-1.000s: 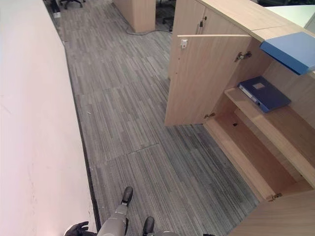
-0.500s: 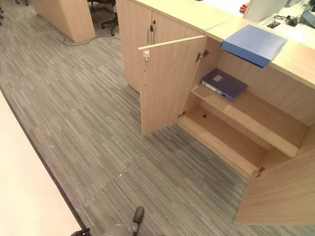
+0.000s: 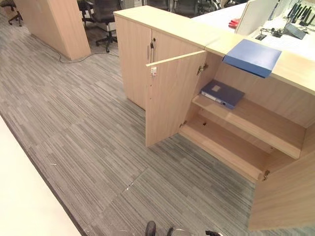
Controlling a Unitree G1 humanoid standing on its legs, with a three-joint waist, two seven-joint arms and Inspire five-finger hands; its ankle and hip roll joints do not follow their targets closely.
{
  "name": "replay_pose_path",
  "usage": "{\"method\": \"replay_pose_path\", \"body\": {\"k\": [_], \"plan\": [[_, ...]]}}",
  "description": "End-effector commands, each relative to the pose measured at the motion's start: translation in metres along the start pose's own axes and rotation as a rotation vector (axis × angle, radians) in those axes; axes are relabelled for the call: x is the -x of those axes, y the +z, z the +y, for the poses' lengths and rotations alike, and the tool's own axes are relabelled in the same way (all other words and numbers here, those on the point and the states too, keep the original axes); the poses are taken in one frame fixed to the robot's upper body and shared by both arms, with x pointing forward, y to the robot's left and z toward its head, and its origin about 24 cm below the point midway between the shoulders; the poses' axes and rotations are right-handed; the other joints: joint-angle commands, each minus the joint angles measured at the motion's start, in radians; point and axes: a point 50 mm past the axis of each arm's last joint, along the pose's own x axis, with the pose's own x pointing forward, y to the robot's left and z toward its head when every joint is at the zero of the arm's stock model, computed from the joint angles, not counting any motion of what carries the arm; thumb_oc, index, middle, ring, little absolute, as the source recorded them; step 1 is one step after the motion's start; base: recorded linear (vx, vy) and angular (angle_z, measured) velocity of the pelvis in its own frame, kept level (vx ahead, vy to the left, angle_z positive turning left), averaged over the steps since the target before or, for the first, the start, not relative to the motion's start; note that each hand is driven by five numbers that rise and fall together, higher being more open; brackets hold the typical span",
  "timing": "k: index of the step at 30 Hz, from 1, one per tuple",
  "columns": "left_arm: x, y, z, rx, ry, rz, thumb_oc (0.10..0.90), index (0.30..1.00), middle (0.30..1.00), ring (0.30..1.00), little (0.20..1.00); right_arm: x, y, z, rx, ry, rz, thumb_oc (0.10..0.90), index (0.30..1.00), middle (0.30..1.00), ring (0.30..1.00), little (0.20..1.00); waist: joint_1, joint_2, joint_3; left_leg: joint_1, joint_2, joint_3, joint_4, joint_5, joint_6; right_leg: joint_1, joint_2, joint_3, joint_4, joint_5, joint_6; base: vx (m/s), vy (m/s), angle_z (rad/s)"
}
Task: Put the empty folder in the office cabinet
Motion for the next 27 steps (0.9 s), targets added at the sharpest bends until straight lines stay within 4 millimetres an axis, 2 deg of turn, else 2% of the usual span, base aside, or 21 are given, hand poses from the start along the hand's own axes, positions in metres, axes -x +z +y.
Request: {"method": "replay_pose_path", "body": {"k": [1, 2, 3, 5, 6, 7, 11, 14, 15, 16, 17, 18, 21, 23, 24, 25, 27], "plan": [[0.0, 0.007, 0.013, -0.014, 0.056, -0.047, 0.8, 0.9, 0.9, 0.9, 0.9, -0.001, 0.021, -0.004, 0.011, -0.014, -0.07, 0.8, 0.9, 0.9, 0.9, 0.9, 0.008, 0.012, 0.054, 0.127, 0.038, -0.087, -0.128, -0.032, -0.053, 0.011, 0.025, -0.073, -0.217, 0.199, 0.007, 0.37, -0.184, 0.06], [0.0, 0.006, 0.014, 0.001, 0.06, -0.04, 0.8, 0.9, 0.9, 0.9, 0.9, -0.001, 0.019, -0.003, 0.013, -0.01, -0.06, 0.8, 0.9, 0.9, 0.9, 0.9, 0.012, 0.006, 0.054, 0.149, 0.047, -0.083, -0.133, -0.058, -0.062, 0.018, 0.024, -0.087, -0.269, 0.209, 0.026, 0.33, -0.144, -0.11], [0.0, 0.004, 0.014, 0.0, 0.065, -0.03, 0.8, 0.9, 0.9, 0.9, 0.9, -0.001, 0.017, -0.004, 0.008, -0.011, -0.051, 0.8, 0.9, 0.9, 0.9, 0.9, 0.019, 0.001, 0.048, 0.161, 0.045, -0.079, -0.139, -0.07, -0.063, 0.041, 0.021, -0.109, -0.299, 0.215, 0.029, 0.33, -0.146, -0.2], [0.0, 0.004, 0.014, 0.0, 0.065, -0.03, 0.8, 0.9, 0.9, 0.9, 0.9, -0.001, 0.016, -0.003, 0.008, -0.011, -0.051, 0.8, 0.9, 0.9, 0.9, 0.9, 0.018, 0.002, 0.051, 0.166, 0.046, -0.08, -0.14, -0.071, -0.064, 0.049, 0.023, -0.111, -0.307, 0.218, 0.029, 0.19, -0.056, -0.09], [0.001, -0.006, 0.012, 0.005, 0.065, 0.013, 0.8, 0.9, 0.9, 0.9, 0.9, -0.001, 0.007, -0.003, 0.01, -0.012, -0.015, 0.8, 0.9, 0.9, 0.9, 0.9, 0.026, -0.005, 0.024, 0.2, 0.062, -0.067, -0.191, -0.081, -0.07, 0.068, 0.012, -0.152, -0.288, 0.224, 0.024, 0.42, -0.12, 0.21], [0.001, -0.01, 0.011, 0.011, 0.06, 0.03, 0.8, 0.9, 0.9, 0.9, 0.9, 0.0, 0.001, -0.004, 0.009, -0.011, 0.007, 0.8, 0.9, 0.9, 0.9, 0.9, 0.027, -0.003, 0.016, 0.22, 0.077, -0.068, -0.212, -0.084, -0.073, 0.062, 0.008, -0.159, -0.252, 0.219, 0.022, 0.5, -0.142, 0.13], [0.001, -0.012, 0.007, -0.018, 0.043, 0.037, 0.8, 0.9, 0.9, 0.9, 0.9, 0.0, -0.005, -0.009, -0.017, -0.027, 0.028, 0.8, 0.9, 0.9, 0.9, 0.9, 0.009, 0.011, 0.008, 0.259, 0.122, -0.081, -0.245, -0.098, -0.079, 0.044, -0.003, -0.178, -0.153, 0.179, 0.007, 0.32, -0.134, 0.16], [0.0, 0.003, 0.007, -0.043, 0.049, -0.012, 0.8, 0.9, 0.9, 0.9, 0.9, 0.0, 0.003, -0.012, -0.038, -0.042, -0.005, 0.8, 0.9, 0.9, 0.9, 0.9, -0.009, 0.017, 0.026, 0.262, 0.155, -0.08, -0.255, -0.109, -0.087, -0.002, 0.0, -0.174, -0.071, 0.137, -0.009, 0.22, -0.165, 0.01], [-0.002, 0.021, 0.008, -0.051, 0.053, -0.071, 0.8, 0.9, 0.9, 0.9, 0.9, 0.0, 0.012, -0.014, -0.05, -0.051, -0.033, 0.8, 0.9, 0.9, 0.9, 0.9, -0.021, 0.018, 0.04, 0.249, 0.171, -0.075, -0.25, -0.114, -0.091, -0.031, 0.01, -0.168, -0.045, 0.117, -0.016, 0.12, -0.139, 0.35], [-0.002, 0.021, 0.008, -0.051, 0.053, -0.072, 0.8, 0.9, 0.9, 0.9, 0.9, 0.0, 0.012, -0.014, -0.05, -0.051, -0.034, 0.8, 0.9, 0.9, 0.9, 0.9, -0.02, 0.018, 0.039, 0.248, 0.171, -0.074, -0.25, -0.115, -0.091, -0.034, 0.01, -0.167, -0.043, 0.116, -0.017, 0.13, -0.156, 0.33], [-0.002, 0.031, 0.01, -0.057, 0.061, -0.103, 0.8, 0.9, 0.9, 0.9, 0.9, -0.001, 0.017, -0.015, -0.056, -0.056, -0.052, 0.8, 0.9, 0.9, 0.9, 0.9, -0.027, 0.018, 0.047, 0.245, 0.181, -0.068, -0.249, -0.12, -0.095, -0.053, 0.014, -0.161, -0.021, 0.11, -0.021, 0.14, -0.164, 0.14], [-0.001, 0.049, 0.012, -0.072, 0.066, -0.165, 0.8, 0.9, 0.9, 0.9, 0.9, -0.001, 0.022, -0.017, -0.067, -0.066, -0.066, 0.8, 0.9, 0.9, 0.9, 0.9, -0.038, 0.016, 0.051, 0.236, 0.198, -0.055, -0.244, -0.128, -0.104, -0.066, 0.03, -0.147, -0.015, 0.091, -0.029, 0.2, -0.22, 0.09], [-0.001, 0.057, 0.014, -0.071, 0.069, -0.199, 0.8, 0.9, 0.9, 0.9, 0.9, -0.001, 0.021, -0.018, -0.074, -0.072, -0.064, 0.8, 0.9, 0.9, 0.9, 0.9, -0.046, 0.012, 0.044, 0.232, 0.227, -0.026, -0.221, -0.149, -0.123, -0.061, 0.05, -0.14, -0.023, 0.071, -0.039, 0.14, -0.144, 0.04], [0.001, 0.064, 0.015, -0.061, 0.064, -0.235, 0.8, 0.9, 0.9, 0.9, 0.9, 0.0, 0.013, -0.019, -0.071, -0.076, -0.041, 0.8, 0.9, 0.9, 0.9, 0.9, -0.052, 0.002, 0.037, 0.212, 0.257, 0.013, -0.117, -0.158, -0.149, -0.021, 0.075, -0.123, -0.043, 0.046, -0.055, 0.23, -0.221, -0.05], [0.001, 0.067, 0.015, -0.053, 0.059, -0.25, 0.8, 0.9, 0.9, 0.9, 0.9, 0.0, 0.008, -0.019, -0.073, -0.078, -0.024, 0.8, 0.9, 0.9, 0.9, 0.9, -0.053, -0.006, 0.037, 0.185, 0.266, 0.037, -0.015, -0.135, -0.164, 0.014, 0.095, -0.111, -0.063, 0.038, -0.064, 0.16, -0.189, -0.25], [0.002, 0.068, 0.014, -0.044, 0.053, -0.259, 0.8, 0.9, 0.9, 0.9, 0.9, 0.0, 0.004, -0.018, -0.076, -0.077, -0.013, 0.8, 0.9, 0.9, 0.9, 0.9, -0.054, -0.026, 0.04, 0.147, 0.25, 0.056, 0.071, -0.092, -0.163, 0.043, 0.097, -0.106, -0.092, 0.05, -0.082, 0.14, -0.18, -0.57], [0.002, 0.067, 0.013, -0.024, 0.042, -0.264, 0.8, 0.9, 0.9, 0.9, 0.9, 0.001, -0.001, -0.019, -0.079, -0.08, 0.004, 0.8, 0.9, 0.9, 0.9, 0.9, -0.045, -0.043, 0.054, 0.058, 0.252, 0.067, 0.303, -0.017, -0.148, 0.098, 0.124, -0.084, -0.119, 0.037, -0.115, 0.12, -0.167, -1.02]]}}
